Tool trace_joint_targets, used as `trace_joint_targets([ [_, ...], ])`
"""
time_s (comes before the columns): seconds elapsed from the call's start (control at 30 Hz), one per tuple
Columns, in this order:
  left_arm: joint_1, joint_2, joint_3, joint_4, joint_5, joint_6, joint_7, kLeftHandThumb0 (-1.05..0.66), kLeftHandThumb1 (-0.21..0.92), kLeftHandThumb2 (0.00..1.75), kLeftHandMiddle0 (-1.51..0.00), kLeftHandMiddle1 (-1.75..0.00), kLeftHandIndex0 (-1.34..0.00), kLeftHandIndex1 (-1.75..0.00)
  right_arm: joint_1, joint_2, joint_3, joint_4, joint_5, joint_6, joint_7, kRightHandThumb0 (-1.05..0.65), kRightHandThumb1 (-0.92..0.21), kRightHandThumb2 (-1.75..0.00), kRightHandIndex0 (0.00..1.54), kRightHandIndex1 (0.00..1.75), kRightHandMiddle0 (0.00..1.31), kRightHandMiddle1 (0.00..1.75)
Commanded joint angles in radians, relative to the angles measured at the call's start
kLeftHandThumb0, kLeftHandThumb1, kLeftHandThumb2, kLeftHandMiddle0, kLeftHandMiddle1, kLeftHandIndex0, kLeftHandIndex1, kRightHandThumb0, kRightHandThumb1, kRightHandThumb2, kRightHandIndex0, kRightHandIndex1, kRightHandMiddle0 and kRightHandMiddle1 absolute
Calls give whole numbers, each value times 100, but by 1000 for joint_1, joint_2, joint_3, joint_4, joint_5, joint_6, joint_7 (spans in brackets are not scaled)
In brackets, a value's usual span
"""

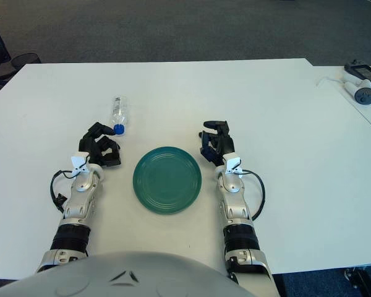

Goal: Put the bottle into the plate.

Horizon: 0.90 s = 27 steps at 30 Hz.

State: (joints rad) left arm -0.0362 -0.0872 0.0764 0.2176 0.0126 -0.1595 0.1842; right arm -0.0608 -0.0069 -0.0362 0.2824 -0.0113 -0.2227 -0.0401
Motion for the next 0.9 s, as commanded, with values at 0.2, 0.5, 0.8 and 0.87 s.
trace_joint_targets([
  [0.2,3,2,4,-2,5,3,7,0,-7,175,-90,-171,-69,-175,34,3,2,37,8,44,13,-54,-85,-76,36,103,0,143],
  [0.5,-5,15,-9,25,108,-97,96,0,-8,175,-91,-170,-69,-175,33,3,5,30,1,58,11,-53,-86,-75,37,104,0,145],
  [0.8,-48,61,9,60,243,-228,243,0,-5,171,-92,-165,-66,-175,29,3,5,34,-3,53,9,-48,-83,-79,38,104,2,146],
  [0.87,-77,86,14,77,330,-254,339,0,-2,168,-89,-166,-64,-175,26,3,5,39,-3,51,9,-48,-83,-80,38,104,3,146],
])
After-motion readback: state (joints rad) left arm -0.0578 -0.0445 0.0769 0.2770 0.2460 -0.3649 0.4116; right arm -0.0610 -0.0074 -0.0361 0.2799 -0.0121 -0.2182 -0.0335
